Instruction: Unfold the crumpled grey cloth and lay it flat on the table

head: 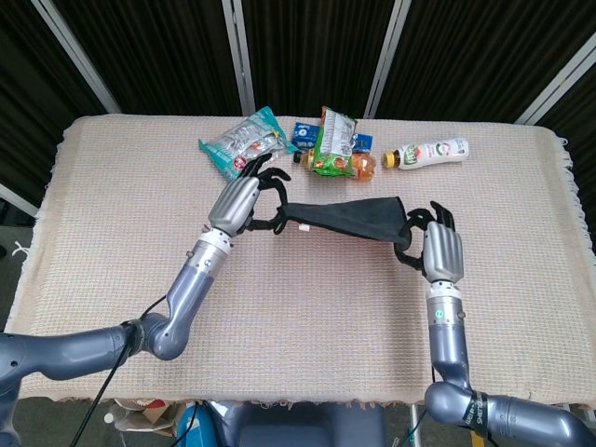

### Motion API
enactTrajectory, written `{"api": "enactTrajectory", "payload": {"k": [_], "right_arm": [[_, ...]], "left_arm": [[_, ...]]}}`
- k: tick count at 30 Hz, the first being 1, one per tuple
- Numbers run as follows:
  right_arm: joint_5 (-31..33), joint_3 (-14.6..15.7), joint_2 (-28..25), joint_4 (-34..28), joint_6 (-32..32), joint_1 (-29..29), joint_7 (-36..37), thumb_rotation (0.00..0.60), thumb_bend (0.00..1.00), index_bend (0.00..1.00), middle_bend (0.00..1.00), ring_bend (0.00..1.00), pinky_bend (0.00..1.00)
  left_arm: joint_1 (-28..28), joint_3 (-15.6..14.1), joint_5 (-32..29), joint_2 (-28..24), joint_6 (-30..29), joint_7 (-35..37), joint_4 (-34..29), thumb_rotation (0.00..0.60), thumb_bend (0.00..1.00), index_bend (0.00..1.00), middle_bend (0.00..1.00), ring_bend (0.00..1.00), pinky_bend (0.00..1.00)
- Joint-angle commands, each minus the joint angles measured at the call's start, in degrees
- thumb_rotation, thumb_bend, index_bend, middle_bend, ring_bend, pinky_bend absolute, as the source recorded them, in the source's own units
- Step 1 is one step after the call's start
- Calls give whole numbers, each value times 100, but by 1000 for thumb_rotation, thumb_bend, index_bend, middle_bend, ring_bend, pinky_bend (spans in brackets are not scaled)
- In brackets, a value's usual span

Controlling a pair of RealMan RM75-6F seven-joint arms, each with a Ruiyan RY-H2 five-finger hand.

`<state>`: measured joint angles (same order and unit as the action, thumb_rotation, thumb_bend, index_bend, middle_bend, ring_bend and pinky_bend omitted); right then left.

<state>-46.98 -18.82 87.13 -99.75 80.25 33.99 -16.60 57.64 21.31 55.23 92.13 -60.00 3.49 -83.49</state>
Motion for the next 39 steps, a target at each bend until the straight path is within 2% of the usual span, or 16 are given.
{"api": "enactTrajectory", "payload": {"k": [1, 6, 12, 24, 39], "right_arm": [[-112, 146, 62, -81, 42, -87, -37, 600, 603, 685, 319, 94, 75], [-243, 325, 177, -104, 43, -195, -51, 600, 603, 684, 319, 95, 75], [-341, 459, 319, -69, 27, -310, -80, 600, 603, 684, 319, 95, 75], [-670, 773, 462, -225, 45, -593, -82, 600, 604, 684, 319, 95, 75], [-1042, 1090, 494, -478, 114, -935, -211, 600, 603, 689, 322, 95, 75]], "left_arm": [[-319, -267, 192, -118, -145, 155, -340, 600, 576, 562, 276, 27, 45], [-667, -596, 446, -231, -195, 322, -617, 600, 577, 562, 276, 27, 45], [-912, -797, 677, -213, -170, 481, -741, 600, 577, 562, 276, 27, 44], [-1209, -1004, 906, -48, -67, 655, -854, 600, 576, 563, 277, 27, 45], [-1498, -1070, 1271, -61, -65, 840, -1027, 600, 576, 563, 278, 27, 45]]}}
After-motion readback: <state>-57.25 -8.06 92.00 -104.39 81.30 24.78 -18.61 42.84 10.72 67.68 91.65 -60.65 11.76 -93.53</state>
